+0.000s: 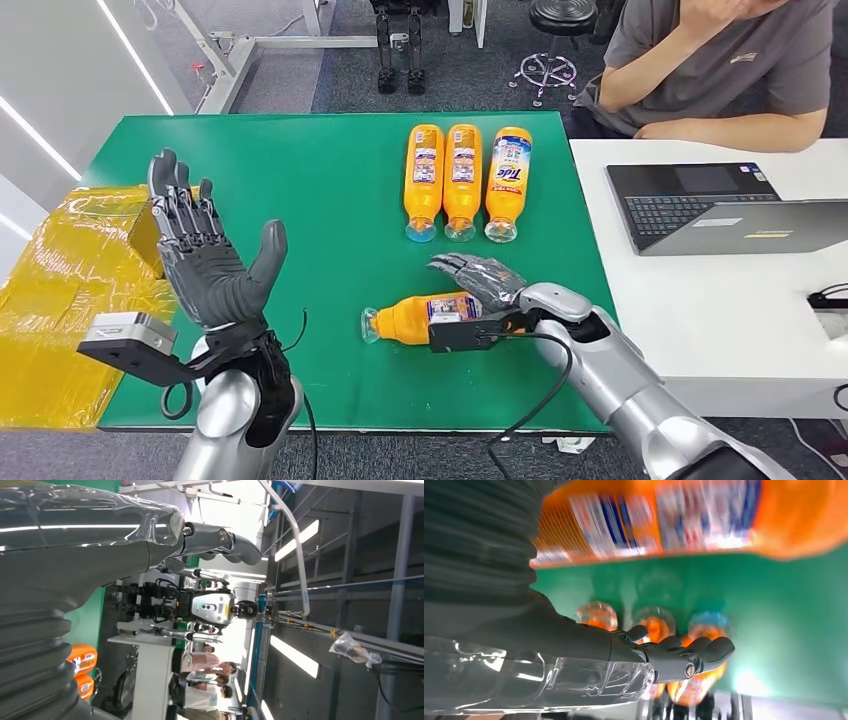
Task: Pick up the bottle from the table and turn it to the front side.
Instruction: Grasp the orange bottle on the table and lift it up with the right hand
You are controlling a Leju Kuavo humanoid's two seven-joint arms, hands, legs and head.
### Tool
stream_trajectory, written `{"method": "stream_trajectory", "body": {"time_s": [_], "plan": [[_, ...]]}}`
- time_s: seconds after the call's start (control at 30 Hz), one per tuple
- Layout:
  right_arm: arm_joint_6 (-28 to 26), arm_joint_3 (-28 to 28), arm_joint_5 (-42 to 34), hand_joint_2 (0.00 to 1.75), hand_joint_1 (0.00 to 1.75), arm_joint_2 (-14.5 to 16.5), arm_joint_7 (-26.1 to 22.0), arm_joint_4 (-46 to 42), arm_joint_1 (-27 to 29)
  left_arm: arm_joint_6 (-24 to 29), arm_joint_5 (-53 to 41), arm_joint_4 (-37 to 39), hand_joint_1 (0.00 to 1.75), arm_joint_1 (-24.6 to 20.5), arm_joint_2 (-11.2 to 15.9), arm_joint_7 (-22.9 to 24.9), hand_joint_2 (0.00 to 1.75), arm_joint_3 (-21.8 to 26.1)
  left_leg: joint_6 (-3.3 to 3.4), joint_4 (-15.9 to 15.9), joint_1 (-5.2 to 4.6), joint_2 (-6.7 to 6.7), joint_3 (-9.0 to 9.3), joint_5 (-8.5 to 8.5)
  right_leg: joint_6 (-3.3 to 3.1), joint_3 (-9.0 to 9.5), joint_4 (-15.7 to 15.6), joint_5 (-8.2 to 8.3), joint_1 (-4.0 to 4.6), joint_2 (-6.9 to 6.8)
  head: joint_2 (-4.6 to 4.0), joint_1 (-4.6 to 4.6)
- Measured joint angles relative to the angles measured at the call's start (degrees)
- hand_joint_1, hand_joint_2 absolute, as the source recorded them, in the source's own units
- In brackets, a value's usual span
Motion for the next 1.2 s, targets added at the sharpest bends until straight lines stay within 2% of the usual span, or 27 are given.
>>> {"method": "stream_trajectory", "body": {"time_s": [0.13,0.37,0.77,0.8,0.9,0.97,1.2], "plan": [[4.30,2.26,-1.84,1.75,0.00,-1.53,0.25,1.91,-1.45,-0.94,0.32,0.26,0.00,-0.16,-0.02,0.00,1.75,-0.24,0.00,0.01,0.00,-0.01,0.00,0.00,0.00,0.00,-0.01,0.00,0.00,-0.01,0.00,0.00],[8.13,5.94,-4.12,1.75,0.00,-5.53,2.41,3.35,-2.99,-3.34,0.11,1.47,0.00,-0.23,-0.37,0.00,1.75,-0.27,0.01,0.04,-0.01,-0.01,0.01,-0.01,0.01,0.01,-0.01,0.00,0.00,0.01,0.00,-0.01],[7.91,9.16,-4.58,1.75,0.00,-8.13,5.52,6.10,-4.78,-3.33,0.28,3.37,0.00,-1.32,-0.61,0.00,1.75,-0.27,0.01,0.04,0.01,0.01,0.04,0.00,0.00,0.04,0.00,0.02,0.00,0.02,0.00,-0.02],[7.74,9.26,-4.58,1.75,0.37,-8.18,5.58,6.39,-4.88,-3.27,0.29,3.51,0.00,-1.47,-0.61,0.00,1.75,-0.27,0.01,0.04,0.01,0.02,0.05,0.00,0.00,0.05,0.00,0.02,0.00,0.03,0.00,-0.02],[6.87,9.60,-4.63,1.75,1.67,-8.23,5.48,7.19,-5.17,-3.05,0.32,3.86,0.00,-1.66,-0.60,0.00,1.75,-0.27,0.01,0.05,0.00,0.03,0.06,0.00,0.01,0.07,0.00,0.03,0.00,0.04,0.00,-0.01],[4.74,9.88,-4.63,1.75,1.75,-8.08,5.18,8.00,-5.39,-2.84,0.37,3.99,0.00,-1.71,-0.59,0.00,1.75,-0.27,0.01,0.05,0.00,0.02,0.07,0.00,0.02,0.10,0.00,0.03,0.00,0.04,0.00,0.00],[-7.44,10.11,-3.92,1.75,1.75,-6.40,4.93,10.59,-4.19,-3.26,0.08,4.03,0.00,-1.57,-0.60,0.00,1.75,-0.27,0.01,0.07,0.01,0.01,0.08,0.00,0.04,0.11,0.00,0.04,0.00,0.03,0.00,-0.01]]}}
